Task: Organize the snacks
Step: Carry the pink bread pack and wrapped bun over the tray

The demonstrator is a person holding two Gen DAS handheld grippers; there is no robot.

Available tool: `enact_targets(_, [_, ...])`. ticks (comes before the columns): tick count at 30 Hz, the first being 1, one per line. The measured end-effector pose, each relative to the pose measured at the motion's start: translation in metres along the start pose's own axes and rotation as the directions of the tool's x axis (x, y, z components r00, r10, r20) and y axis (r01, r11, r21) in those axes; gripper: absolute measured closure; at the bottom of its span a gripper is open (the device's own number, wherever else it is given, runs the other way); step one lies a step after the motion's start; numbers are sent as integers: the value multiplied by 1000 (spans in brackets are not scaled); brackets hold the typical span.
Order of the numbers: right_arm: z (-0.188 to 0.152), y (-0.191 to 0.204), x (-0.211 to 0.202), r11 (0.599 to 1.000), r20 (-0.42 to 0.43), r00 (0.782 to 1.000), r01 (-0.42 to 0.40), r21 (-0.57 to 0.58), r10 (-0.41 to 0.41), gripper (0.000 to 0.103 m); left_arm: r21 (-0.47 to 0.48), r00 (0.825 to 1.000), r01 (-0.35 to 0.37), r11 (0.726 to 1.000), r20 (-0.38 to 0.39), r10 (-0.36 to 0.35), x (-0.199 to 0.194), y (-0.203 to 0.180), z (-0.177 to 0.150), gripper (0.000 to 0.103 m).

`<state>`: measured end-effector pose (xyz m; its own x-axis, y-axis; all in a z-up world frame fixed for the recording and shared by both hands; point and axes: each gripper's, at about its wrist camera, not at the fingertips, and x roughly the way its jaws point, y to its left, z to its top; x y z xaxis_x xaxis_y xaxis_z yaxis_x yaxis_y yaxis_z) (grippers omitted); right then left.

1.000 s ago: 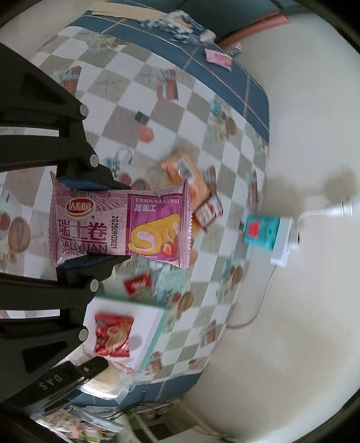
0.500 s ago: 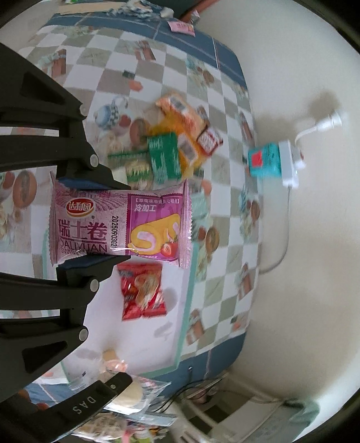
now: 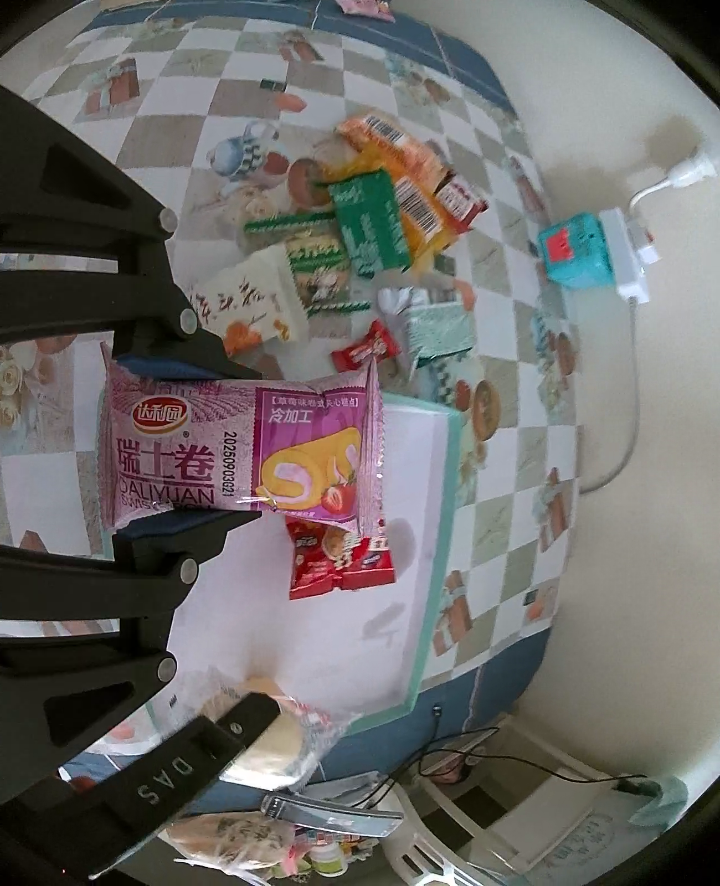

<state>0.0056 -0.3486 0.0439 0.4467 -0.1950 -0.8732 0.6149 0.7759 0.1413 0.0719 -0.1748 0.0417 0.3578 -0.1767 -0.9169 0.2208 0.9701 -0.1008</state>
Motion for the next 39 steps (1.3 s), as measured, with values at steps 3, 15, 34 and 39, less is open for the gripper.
enact_targets(3, [-3,1,10,1000,-34,999,5,-11,-5,43,13,1000,-16,1000,-18,17,10,-3,0,62])
enact_targets(15, [-9,2,30,1000,-98,995,10,-11,-11,43,40,996,-41,998,-77,44,37,-9,-3,62])
enact_targets(34, [-13,8,42,999,-144,989,20,-42,-26,43,46,991,-72,996,-110,77,54,-11,-3,61])
enact_targets(39, [-12,7,43,1000,-150,988,15,-25,-19,41,46,992,-67,997,-104,71,52,-11,-3,54])
